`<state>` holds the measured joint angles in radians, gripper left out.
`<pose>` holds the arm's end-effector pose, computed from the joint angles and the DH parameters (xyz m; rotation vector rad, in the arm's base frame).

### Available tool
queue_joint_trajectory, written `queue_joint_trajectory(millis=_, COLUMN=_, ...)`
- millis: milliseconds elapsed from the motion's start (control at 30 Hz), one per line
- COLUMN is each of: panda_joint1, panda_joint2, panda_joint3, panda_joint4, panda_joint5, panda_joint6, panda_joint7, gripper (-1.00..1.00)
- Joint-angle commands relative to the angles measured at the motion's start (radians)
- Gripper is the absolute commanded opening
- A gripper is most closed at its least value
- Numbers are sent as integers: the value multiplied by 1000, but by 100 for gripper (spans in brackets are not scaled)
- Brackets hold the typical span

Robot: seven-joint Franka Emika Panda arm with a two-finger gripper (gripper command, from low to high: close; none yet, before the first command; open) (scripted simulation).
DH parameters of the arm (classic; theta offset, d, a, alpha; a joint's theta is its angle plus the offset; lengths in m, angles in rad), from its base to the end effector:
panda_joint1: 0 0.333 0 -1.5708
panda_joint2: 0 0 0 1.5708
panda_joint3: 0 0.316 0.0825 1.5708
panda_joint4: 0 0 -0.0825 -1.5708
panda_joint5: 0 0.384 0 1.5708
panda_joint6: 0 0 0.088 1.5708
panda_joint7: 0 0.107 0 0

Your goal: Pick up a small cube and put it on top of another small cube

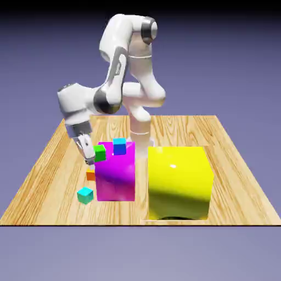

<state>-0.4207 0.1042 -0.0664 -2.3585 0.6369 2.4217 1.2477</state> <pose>0.4469 -0.2340 0.2818 -1.2226 2.4893 0.2571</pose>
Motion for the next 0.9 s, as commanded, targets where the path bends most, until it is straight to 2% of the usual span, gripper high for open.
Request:
queue_joint_trajectory(millis=0, panda_joint1=-9, panda_joint2=28, panda_joint3=-10, panda_joint4=-7, panda_joint5=44, panda_joint6=-2, panda_joint7=21, gripper=0)
queue_joint_trajectory(millis=267, panda_joint1=-118, panda_joint2=204, panda_joint3=-93, panda_joint4=-34, panda_joint5=306, panda_joint6=-35, panda_joint7=204, gripper=0)
queue_joint_trajectory(millis=467, panda_joint1=-117, panda_joint2=374, panda_joint3=-16, panda_joint4=20, panda_joint5=466, panda_joint6=58, panda_joint7=85, gripper=0)
queue_joint_trajectory(millis=500, panda_joint1=-117, panda_joint2=374, panda_joint3=-16, panda_joint4=20, panda_joint5=466, panda_joint6=59, panda_joint7=85, gripper=-100)
queue_joint_trajectory(millis=700, panda_joint1=-113, panda_joint2=197, panda_joint3=-105, panda_joint4=-40, panda_joint5=295, panda_joint6=-40, panda_joint7=199, gripper=-100)
queue_joint_trajectory(millis=867, panda_joint1=-36, panda_joint2=79, panda_joint3=-286, panda_joint4=-131, panda_joint5=112, panda_joint6=-118, panda_joint7=113, gripper=-100)
